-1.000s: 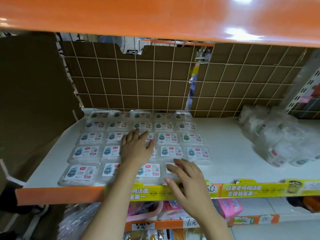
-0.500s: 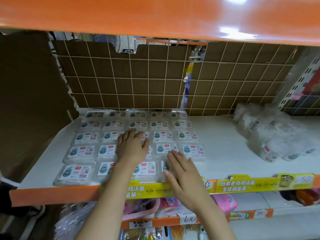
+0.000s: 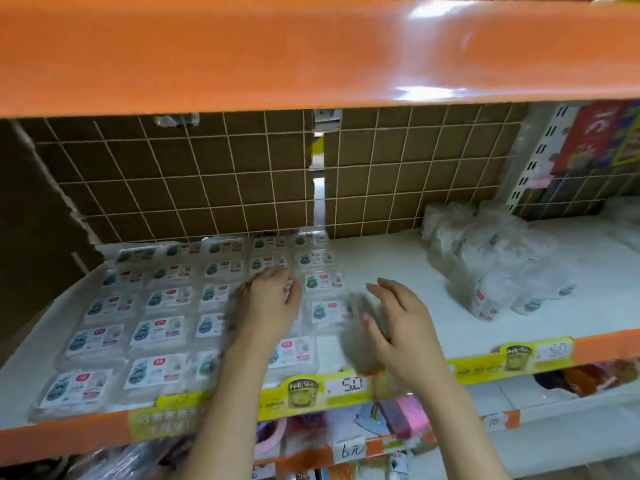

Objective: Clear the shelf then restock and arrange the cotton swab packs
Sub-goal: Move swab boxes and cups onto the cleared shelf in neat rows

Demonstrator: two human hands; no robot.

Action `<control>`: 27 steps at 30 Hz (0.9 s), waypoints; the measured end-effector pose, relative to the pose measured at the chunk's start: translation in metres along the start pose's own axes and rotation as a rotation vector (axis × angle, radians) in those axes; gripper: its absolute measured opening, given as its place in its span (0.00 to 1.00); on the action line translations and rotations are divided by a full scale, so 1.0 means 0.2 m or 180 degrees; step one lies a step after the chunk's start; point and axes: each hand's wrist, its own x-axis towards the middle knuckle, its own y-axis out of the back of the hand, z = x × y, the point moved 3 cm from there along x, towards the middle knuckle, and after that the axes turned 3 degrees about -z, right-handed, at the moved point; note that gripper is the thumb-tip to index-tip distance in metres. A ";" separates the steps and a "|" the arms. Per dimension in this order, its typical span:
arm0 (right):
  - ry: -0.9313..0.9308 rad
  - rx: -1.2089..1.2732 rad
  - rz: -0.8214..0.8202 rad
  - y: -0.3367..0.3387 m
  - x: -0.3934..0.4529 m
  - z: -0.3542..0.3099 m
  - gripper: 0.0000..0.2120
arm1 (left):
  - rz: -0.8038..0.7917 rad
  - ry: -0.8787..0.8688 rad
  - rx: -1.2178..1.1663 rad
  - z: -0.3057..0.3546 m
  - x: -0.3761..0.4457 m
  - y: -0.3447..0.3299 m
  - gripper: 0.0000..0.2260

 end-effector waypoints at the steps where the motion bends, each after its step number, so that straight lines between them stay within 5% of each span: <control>1: 0.0012 -0.0004 0.0062 0.05 0.01 0.05 0.23 | -0.0048 -0.0029 -0.0020 0.08 0.01 -0.03 0.07; 16: -0.0194 -0.0269 0.0435 0.84 0.01 1.12 0.23 | -0.0316 -0.0308 -0.0017 1.27 0.10 -0.58 0.19; 19: -0.0100 -0.0234 0.0404 0.88 0.00 1.23 0.22 | -0.0235 -0.0311 0.0040 1.39 0.07 -0.64 0.25; 27: 0.0003 -0.0098 0.0255 0.89 0.03 1.33 0.23 | -0.0271 -0.0065 0.0212 1.47 0.05 -0.68 0.22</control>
